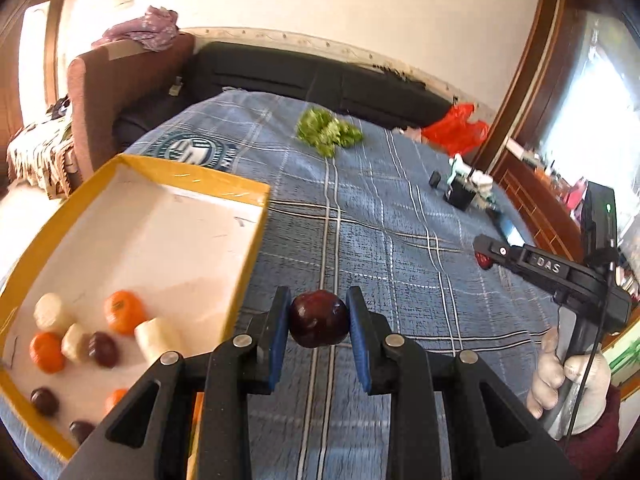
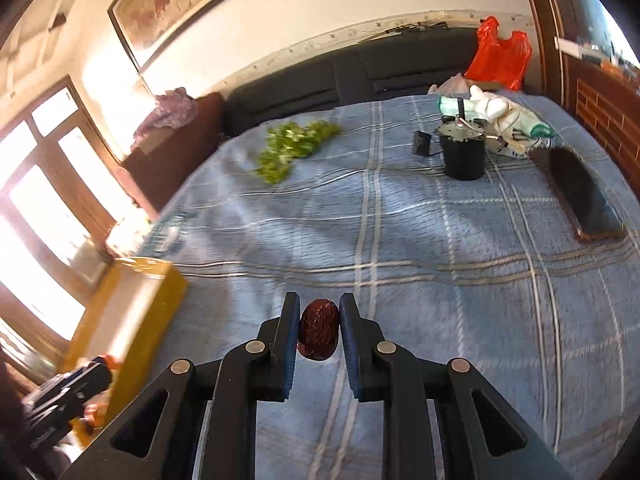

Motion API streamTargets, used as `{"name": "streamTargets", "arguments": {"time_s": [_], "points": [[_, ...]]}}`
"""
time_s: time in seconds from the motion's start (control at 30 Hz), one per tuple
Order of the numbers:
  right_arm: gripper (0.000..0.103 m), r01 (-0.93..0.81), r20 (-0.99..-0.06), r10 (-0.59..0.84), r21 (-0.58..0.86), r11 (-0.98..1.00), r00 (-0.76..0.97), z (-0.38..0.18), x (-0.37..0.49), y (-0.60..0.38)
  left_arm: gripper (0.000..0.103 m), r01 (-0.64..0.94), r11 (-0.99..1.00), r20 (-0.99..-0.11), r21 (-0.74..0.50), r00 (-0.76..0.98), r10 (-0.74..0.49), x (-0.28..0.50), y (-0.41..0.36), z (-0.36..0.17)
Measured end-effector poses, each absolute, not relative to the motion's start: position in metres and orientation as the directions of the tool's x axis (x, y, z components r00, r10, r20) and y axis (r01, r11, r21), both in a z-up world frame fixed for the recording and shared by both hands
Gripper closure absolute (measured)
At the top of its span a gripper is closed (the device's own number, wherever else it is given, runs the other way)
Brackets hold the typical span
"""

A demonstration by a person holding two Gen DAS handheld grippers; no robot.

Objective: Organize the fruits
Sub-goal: 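Grasp the dark plum with the left tool while the right tool grasps the red date, then carry the plum and red date into the tray and open both tools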

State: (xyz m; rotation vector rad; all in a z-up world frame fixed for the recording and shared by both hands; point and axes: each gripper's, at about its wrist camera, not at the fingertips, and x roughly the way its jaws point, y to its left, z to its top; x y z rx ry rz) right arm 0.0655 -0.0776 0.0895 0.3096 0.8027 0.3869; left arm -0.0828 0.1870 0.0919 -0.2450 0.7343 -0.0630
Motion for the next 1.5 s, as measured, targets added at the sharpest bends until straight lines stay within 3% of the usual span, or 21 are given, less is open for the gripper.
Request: {"name": "streamTargets", "arguments": {"time_s": [0.17, 0.6, 1.0, 1.5], "points": [[0.081, -0.260, -0.606, 0.528, 0.477, 0.840, 0.595, 0.103, 0.043, -0.066, 0.076, -0.077, 0.957, -0.628, -0.279, 0.769, -0.121, -0.112, 0.216, 0.102], [0.080, -0.420, -0.593, 0.592, 0.418, 0.806, 0.546, 0.128, -0.012, 0.010, 0.075, -0.274, 0.917, -0.631, -0.289, 0.775, 0.033, -0.163, 0.297, 0.092], [0.080, -0.564, -0.631, 0.678, 0.425, 0.708, 0.376, 0.103, -0.045, 0.114, 0.075, -0.391, 0.877, -0.654, -0.279, 0.746, 0.125, -0.182, 0.342, 0.076], [0.080, -0.602, -0.701, 0.651, 0.395, 0.694, 0.290, 0.079, -0.030, 0.192, 0.075, -0.429, 0.875, -0.687, -0.224, 0.706, 0.170, -0.159, 0.355, 0.057]]}}
